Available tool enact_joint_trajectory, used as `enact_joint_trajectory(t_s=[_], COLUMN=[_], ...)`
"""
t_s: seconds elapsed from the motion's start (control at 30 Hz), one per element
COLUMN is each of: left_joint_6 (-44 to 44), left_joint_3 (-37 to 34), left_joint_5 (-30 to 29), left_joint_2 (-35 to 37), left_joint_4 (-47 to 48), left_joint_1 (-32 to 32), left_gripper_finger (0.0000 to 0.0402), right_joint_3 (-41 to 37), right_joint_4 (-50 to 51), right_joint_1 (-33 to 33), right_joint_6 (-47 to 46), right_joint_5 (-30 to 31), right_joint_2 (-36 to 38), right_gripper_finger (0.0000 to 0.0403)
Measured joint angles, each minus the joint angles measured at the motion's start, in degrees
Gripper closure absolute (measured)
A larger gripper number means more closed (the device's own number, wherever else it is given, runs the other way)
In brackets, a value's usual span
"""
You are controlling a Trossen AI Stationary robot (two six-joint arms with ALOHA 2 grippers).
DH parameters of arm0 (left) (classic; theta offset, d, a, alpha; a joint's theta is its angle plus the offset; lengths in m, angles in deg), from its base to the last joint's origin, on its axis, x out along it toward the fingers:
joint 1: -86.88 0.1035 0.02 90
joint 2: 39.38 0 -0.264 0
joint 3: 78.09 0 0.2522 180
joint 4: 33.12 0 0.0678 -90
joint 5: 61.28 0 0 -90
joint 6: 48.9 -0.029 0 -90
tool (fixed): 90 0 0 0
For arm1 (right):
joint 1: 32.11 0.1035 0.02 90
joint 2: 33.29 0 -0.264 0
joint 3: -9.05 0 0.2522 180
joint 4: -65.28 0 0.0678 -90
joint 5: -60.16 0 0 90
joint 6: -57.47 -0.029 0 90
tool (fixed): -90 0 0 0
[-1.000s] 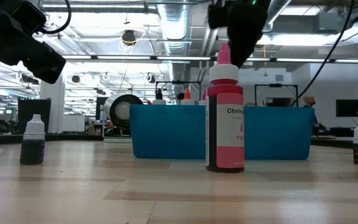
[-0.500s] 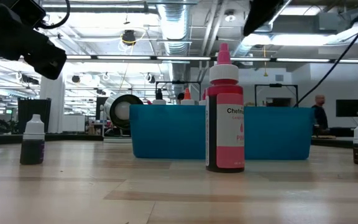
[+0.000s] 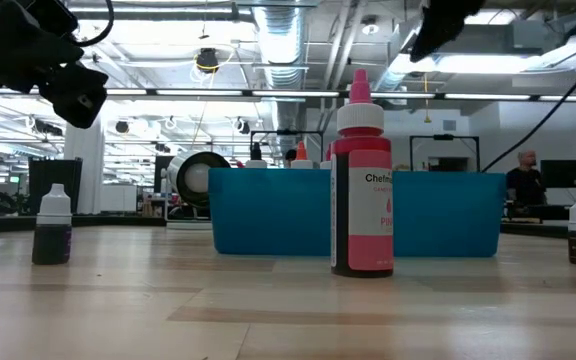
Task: Pick & Place food coloring
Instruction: Put the large pink food coloring bottle into the blue bin
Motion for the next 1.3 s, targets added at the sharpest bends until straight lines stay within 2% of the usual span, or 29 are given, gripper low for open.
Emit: enact_joint_trajectory(t_s=[0.17, 0.33, 0.63, 0.8, 1.0, 1.3], left_joint_6=[3.49, 3.47, 3.48, 3.9, 1.1, 0.3], left_joint_3=[0.0, 0.0, 0.0, 1.54, 7.84, 18.94], left_joint_5=[-1.18, -0.76, -0.68, -0.5, 0.61, 3.34], left_joint_2=[-0.02, -0.02, -0.06, -1.07, -7.41, -21.03], left_joint_4=[-1.23, -4.77, -12.84, -12.89, -11.5, -6.11], left_joint_1=[0.0, 0.0, 0.0, 0.0, -0.02, -0.02], left_gripper_finger=[0.0248, 0.0248, 0.0248, 0.0248, 0.0248, 0.0248], right_joint_3=[-8.67, -16.21, -24.23, -28.06, -32.83, -40.46], right_joint_4=[-7.7, -12.61, -13.42, -13.95, -13.89, -16.1], right_joint_1=[3.2, 6.99, 14.87, 19.09, 23.42, 26.98], right_joint_6=[-4.21, -9.93, -20.05, -24.8, -29.72, -31.75], right_joint_5=[0.27, 3.59, 12.43, 17.39, 21.25, 22.1], right_joint_2=[3.95, 7.98, 16.82, 23.16, 30.55, 41.24], right_gripper_finger=[0.031, 0.031, 0.031, 0.031, 0.031, 0.031])
